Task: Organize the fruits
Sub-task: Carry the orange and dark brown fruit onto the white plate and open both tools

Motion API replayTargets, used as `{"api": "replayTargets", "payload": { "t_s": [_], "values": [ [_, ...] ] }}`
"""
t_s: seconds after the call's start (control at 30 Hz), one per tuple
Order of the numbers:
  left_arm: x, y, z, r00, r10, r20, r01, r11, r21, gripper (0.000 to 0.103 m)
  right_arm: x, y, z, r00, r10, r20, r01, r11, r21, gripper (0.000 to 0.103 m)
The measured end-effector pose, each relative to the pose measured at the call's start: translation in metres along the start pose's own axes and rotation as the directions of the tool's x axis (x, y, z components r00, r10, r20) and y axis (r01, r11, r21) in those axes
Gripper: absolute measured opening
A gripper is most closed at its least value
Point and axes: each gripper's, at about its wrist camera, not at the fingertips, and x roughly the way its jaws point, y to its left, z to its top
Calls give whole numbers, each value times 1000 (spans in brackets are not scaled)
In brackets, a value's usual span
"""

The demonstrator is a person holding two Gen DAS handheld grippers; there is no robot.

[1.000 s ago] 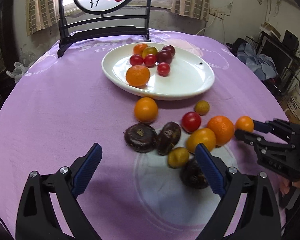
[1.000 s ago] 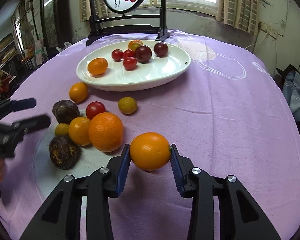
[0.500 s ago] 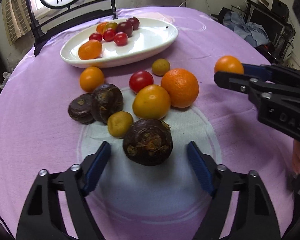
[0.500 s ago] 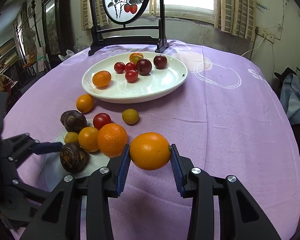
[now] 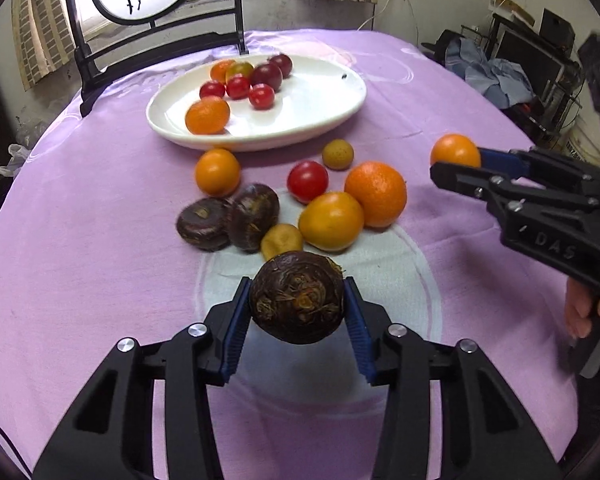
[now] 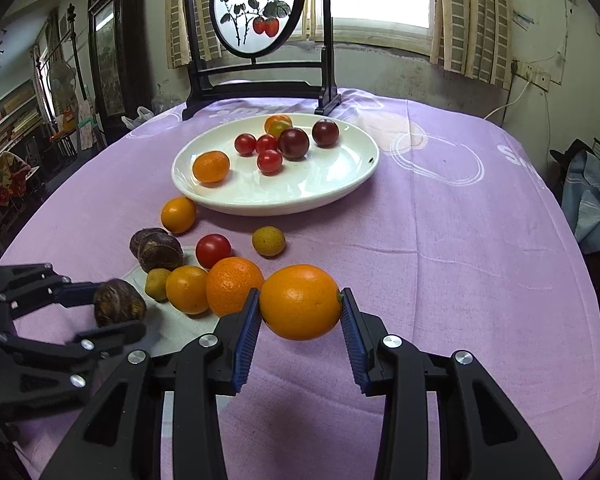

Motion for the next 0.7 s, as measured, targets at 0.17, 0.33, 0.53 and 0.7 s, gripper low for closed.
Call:
{"api": "replayTargets", "payload": {
  "t_s": [0.17, 0.33, 0.53, 0.7],
  "values": [
    [-14, 23, 22, 997, 25, 67, -22, 999, -32, 44, -4, 3, 2, 999, 10, 45, -10, 1000, 0, 40],
    [-13, 43, 55, 992, 62, 112, -56, 997, -50, 44, -3, 0, 16, 997, 21, 72, -24, 999, 37, 40],
    [6, 60, 88, 989, 94, 118, -83, 992, -97, 44, 11, 5, 47, 997, 22, 75, -23, 1000, 14, 40],
    [29, 74, 112, 983, 143, 116, -127, 982, -139, 44, 38, 11, 72, 999, 16, 49, -16, 1000, -12, 40]
  ]
}}
